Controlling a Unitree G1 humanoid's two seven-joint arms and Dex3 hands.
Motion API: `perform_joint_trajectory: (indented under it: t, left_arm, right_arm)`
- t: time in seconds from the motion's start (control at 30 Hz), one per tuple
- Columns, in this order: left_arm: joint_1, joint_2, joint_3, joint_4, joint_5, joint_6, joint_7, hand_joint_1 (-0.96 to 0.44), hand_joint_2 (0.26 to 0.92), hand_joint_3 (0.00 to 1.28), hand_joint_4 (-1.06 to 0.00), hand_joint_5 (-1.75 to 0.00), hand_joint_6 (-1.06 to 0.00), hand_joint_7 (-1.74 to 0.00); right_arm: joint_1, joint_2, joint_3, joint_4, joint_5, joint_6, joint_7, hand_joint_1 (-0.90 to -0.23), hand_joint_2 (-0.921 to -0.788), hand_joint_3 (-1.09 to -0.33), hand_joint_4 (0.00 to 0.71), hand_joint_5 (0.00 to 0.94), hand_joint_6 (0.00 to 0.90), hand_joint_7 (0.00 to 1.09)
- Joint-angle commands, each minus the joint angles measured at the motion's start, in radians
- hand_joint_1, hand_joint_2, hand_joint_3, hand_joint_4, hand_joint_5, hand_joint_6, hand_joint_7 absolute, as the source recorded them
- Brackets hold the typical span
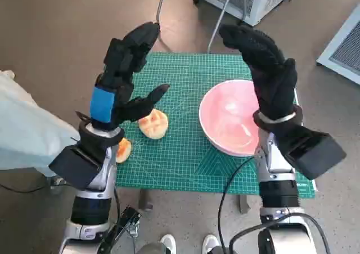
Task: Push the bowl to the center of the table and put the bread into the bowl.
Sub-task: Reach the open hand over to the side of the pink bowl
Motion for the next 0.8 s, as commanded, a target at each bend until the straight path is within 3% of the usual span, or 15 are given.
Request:
perform_joint_trajectory:
  t: [0.03,0.57,0.7,0.8]
  left_arm:
    - [0.010,0.007,0.003,0.000,-0.005,-0.001,-0.006,-0.40,0.921,0.28,-0.32,0.00,-0.11,-0.59]
    - [0.015,0.010,0.003,-0.007,-0.009,0.001,-0.014,-0.40,0.921,0.28,-0.32,0.00,-0.11,-0.58]
    - [0.017,0.010,0.003,-0.009,-0.009,0.002,-0.016,-0.40,0.921,0.28,-0.32,0.00,-0.11,-0.58]
    - [0.019,0.010,0.003,-0.008,-0.010,0.001,-0.016,-0.39,0.921,0.28,-0.32,0.00,-0.11,-0.58]
  right_arm:
    - [0.012,0.010,-0.001,-0.002,0.001,0.015,0.005,-0.666,-0.921,-0.805,0.266,0.001,-0.001,0.77]
    - [0.022,0.017,-0.004,-0.017,-0.002,0.028,-0.002,-0.666,-0.921,-0.800,0.266,0.001,-0.001,0.77]
    - [0.024,0.005,-0.015,-0.013,0.006,0.025,0.004,-0.665,-0.921,-0.799,0.267,0.002,-0.001,0.77]
    - [0.021,-0.028,-0.044,0.014,0.023,0.015,0.019,-0.663,-0.921,-0.795,0.270,0.003,-0.001,0.78]
